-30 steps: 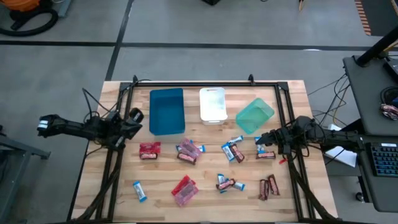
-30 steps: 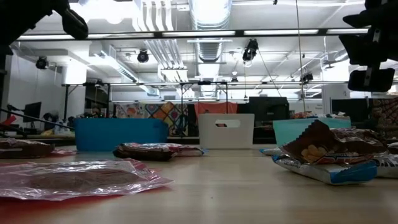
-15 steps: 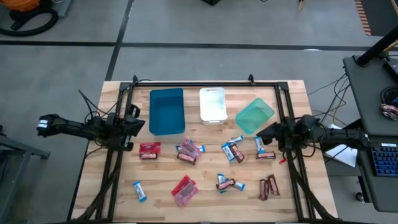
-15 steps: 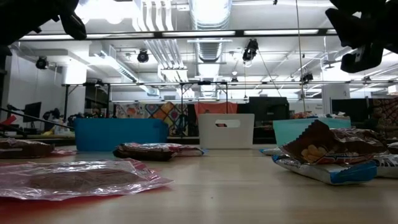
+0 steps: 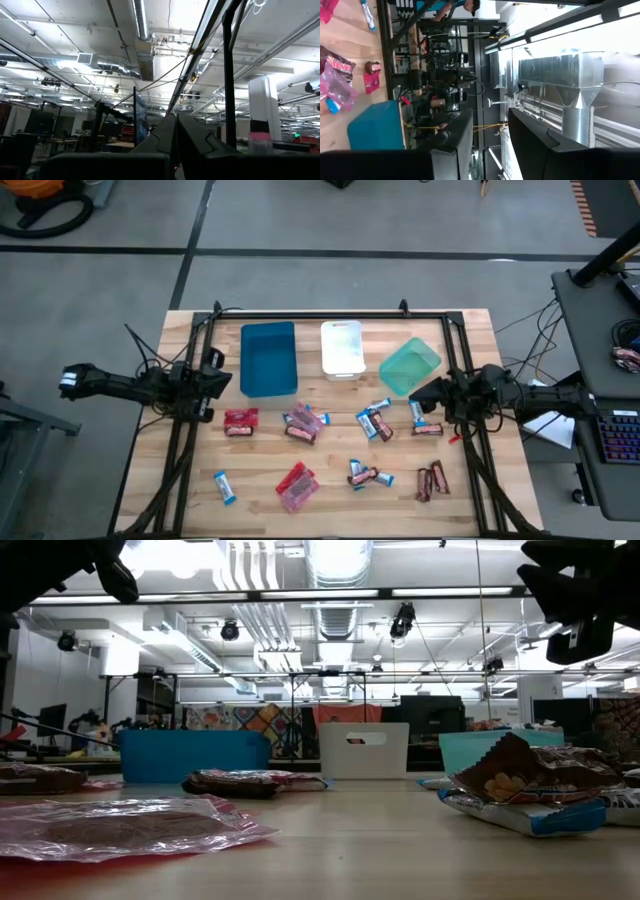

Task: Sort candy
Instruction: Put the white chocolate into the white bin

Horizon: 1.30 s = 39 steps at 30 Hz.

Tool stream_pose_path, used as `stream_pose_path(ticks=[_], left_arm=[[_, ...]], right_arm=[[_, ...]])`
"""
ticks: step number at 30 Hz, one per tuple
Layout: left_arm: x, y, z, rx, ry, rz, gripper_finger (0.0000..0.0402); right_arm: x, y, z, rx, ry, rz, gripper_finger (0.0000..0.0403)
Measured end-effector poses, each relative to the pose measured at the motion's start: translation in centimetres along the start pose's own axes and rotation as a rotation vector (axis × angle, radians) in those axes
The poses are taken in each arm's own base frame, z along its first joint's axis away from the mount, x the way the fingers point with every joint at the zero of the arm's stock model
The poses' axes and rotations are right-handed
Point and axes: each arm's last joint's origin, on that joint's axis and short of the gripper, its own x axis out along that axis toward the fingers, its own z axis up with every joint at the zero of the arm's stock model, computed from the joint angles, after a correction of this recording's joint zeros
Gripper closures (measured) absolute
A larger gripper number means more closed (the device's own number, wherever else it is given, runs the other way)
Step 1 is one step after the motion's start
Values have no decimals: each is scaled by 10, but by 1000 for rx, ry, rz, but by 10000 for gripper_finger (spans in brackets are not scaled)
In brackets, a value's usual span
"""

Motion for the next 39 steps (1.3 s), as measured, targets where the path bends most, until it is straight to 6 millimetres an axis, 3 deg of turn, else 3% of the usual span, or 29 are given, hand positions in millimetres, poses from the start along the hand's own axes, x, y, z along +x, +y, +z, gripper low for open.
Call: stream_pose_path(ticks=[7,10,11,13,15,17,19,23,31,34,39], left_arm=[[0,0,0,-10,3,0,402],[0,0,0,-11,3,0,402],[0,0,-1,-10,4,0,402],[0,0,-1,-5,10,0,402],[1,0,-3,1,18,1,402],[1,0,-4,2,28,1,402],[2,0,-5,3,37,1,402],[3,0,-9,5,60,2,402],[4,0,-15,9,99,3,402],[5,0,-16,10,109,3,402],[5,0,-17,11,115,2,402]], right_arm=[[-1,-7,4,-29,-111,-64,284],[0,-6,5,147,-169,-37,284],[1,-9,4,298,-142,-42,284],[5,-26,-2,789,18,-135,284],[7,-41,-12,1274,244,-396,284],[7,-48,-21,1507,493,-623,284],[6,-49,-24,1626,720,-682,284],[5,-59,-22,1786,983,-544,284],[19,-59,-14,2227,1246,-30,284],[26,-55,-14,2276,1266,94,284],[32,-49,-16,2264,1310,128,284]])
